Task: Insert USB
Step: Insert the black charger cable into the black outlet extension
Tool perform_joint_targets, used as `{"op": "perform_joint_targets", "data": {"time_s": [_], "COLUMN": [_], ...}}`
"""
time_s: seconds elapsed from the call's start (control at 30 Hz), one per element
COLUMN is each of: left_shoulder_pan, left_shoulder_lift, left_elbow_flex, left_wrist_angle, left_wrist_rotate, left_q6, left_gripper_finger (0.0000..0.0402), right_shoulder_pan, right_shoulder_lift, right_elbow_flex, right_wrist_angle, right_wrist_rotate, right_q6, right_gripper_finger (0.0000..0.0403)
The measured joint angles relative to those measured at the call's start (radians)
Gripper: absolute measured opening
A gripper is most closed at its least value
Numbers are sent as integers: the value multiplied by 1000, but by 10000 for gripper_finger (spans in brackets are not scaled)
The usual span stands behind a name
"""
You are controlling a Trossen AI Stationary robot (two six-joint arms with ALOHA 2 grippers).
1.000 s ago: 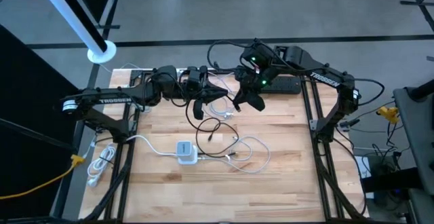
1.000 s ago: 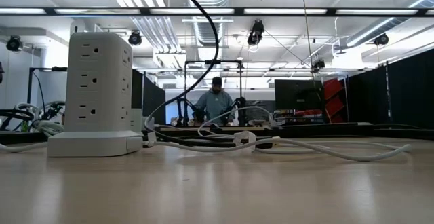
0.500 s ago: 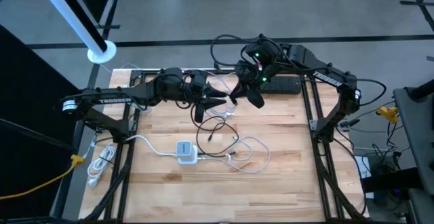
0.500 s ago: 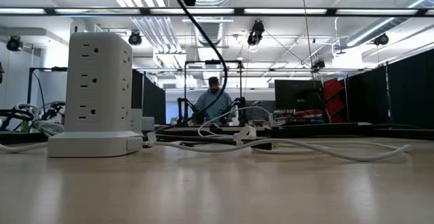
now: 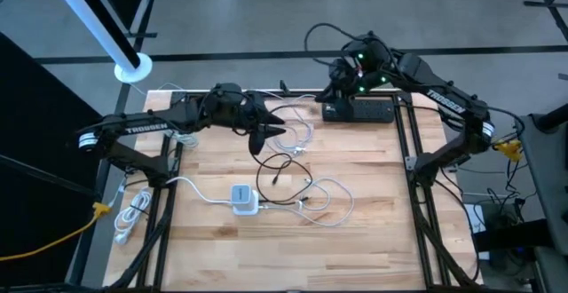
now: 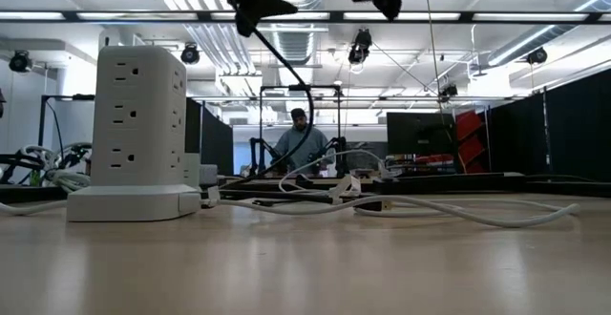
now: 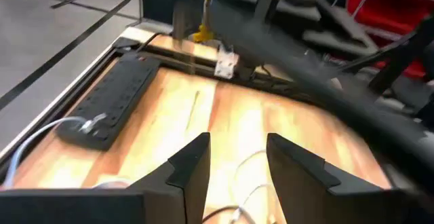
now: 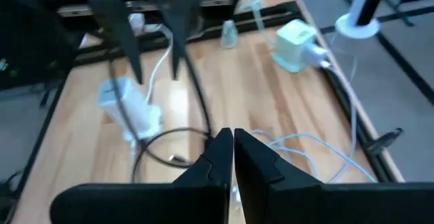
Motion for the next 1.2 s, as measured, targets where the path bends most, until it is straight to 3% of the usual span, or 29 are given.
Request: {"op": "perform_joint_targets", "data": {"time_s": [0.23, 0.47, 0.6, 0.9, 1.03, 1.2], "left_shoulder_pan": [105, 179, 178, 131, 88, 65], "left_shoulder_lift": [9, 11, 11, 11, 9, 5], "left_elbow_flex": [-2, -2, -2, -2, -2, -2], "left_wrist_angle": [-70, -20, -49, -70, -69, -68], "left_wrist_rotate": [35, 200, 221, 240, 239, 235], "left_q6": [68, 81, 78, 77, 76, 56], "left_gripper_finger": [107, 103, 103, 103, 102, 102], "right_shoulder_pan": [-74, -54, -64, -93, -83, -64], "right_shoulder_lift": [-79, -23, 32, 322, 397, 421], "right_elbow_flex": [-356, -455, -349, 56, 181, 259], "right_wrist_angle": [351, 524, 525, 188, 18, -140], "right_wrist_rotate": [-27, -69, -113, -571, -581, -561], "right_q6": [115, 81, 50, -19, -143, -246], "right_gripper_finger": [1, 0, 14, 137, 171, 177]}}
